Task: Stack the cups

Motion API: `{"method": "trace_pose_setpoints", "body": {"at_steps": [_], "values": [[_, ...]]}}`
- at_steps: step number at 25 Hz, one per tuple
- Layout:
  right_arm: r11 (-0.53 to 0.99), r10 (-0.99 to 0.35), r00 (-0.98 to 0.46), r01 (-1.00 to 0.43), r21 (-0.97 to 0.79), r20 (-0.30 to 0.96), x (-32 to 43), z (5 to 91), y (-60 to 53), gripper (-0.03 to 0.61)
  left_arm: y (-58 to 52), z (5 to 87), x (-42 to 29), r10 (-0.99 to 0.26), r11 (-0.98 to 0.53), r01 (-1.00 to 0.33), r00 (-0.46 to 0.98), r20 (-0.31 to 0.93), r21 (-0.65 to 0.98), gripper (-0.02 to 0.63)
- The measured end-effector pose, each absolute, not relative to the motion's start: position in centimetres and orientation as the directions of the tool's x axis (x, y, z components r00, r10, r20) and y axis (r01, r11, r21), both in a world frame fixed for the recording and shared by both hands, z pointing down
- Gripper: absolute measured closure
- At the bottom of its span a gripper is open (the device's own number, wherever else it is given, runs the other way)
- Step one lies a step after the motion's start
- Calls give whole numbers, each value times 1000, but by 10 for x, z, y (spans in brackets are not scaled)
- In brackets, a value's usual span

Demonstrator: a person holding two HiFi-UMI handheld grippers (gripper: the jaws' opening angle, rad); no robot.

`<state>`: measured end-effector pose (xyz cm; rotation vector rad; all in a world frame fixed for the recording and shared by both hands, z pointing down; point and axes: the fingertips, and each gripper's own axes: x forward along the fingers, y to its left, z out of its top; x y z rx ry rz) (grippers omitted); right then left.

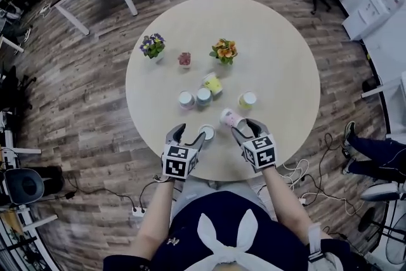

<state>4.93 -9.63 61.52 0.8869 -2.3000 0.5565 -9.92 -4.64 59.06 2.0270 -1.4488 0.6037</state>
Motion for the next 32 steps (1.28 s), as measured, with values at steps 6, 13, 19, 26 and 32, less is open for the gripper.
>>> {"method": "trace_pose_setpoints", "body": {"at_steps": [6, 13, 19, 26, 32], "values": [[711, -462, -581, -695, -112, 670, 54, 605, -90, 333, -50, 583, -113, -709, -237, -955, 297, 639, 181, 316], [764, -425, -551, -644, -42, 718, 51, 611, -82, 333, -47, 580, -111, -708, -243, -948, 319, 630, 207, 316], [792, -375, -525, -609, -30, 764, 46, 619, -74, 333, -48, 582, -109, -693, -246, -944, 329, 641, 219, 316], [851, -315, -468, -525, 28, 826, 39, 636, -71, 331, -47, 584, -109, -681, -239, -945, 327, 655, 223, 316], [860, -296, -472, -510, 17, 831, 30, 641, -74, 341, -43, 590, -107, -669, -233, -944, 331, 665, 236, 316]]}}
